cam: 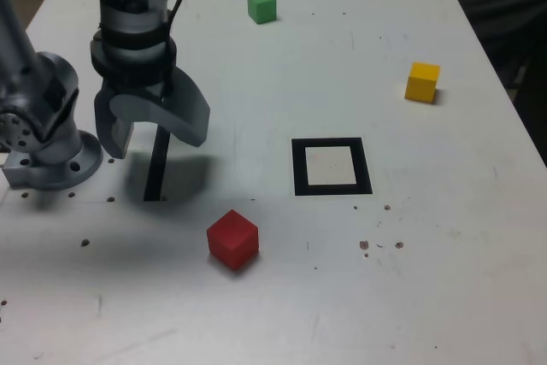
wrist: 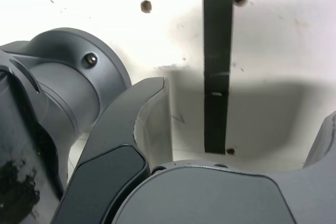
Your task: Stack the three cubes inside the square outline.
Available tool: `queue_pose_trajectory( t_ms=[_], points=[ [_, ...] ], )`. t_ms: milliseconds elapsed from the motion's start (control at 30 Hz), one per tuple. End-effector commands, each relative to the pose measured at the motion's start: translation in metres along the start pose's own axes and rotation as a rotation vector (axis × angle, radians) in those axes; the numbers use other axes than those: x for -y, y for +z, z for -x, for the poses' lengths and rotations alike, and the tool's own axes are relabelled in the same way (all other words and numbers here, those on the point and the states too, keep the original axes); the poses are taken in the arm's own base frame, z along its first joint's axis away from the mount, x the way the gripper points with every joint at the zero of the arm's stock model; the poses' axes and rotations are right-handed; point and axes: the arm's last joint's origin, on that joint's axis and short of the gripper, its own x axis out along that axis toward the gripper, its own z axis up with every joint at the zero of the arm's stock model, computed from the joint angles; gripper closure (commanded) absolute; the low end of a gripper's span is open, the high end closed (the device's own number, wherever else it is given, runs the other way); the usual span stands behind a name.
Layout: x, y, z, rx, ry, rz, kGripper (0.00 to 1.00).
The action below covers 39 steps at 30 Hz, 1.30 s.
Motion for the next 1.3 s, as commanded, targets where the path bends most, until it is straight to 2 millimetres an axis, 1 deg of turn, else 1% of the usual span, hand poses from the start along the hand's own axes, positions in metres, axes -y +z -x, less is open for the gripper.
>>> queue_pose_trajectory(
  t_ms=[0,267,633,967,1267],
  points=[
    [0.004,0.000,0.004,0.008,-0.005,-0.014,0.01],
    [0.023,0.003,0.015,0.019,-0.019,-0.101,0.01],
    [0.058,0.020,0.035,0.040,-0.024,-0.238,0.01],
    [0.092,0.032,0.056,0.042,0.027,-0.323,0.01],
    [0.127,0.048,0.057,0.048,0.044,-0.410,0.01]
  ],
)
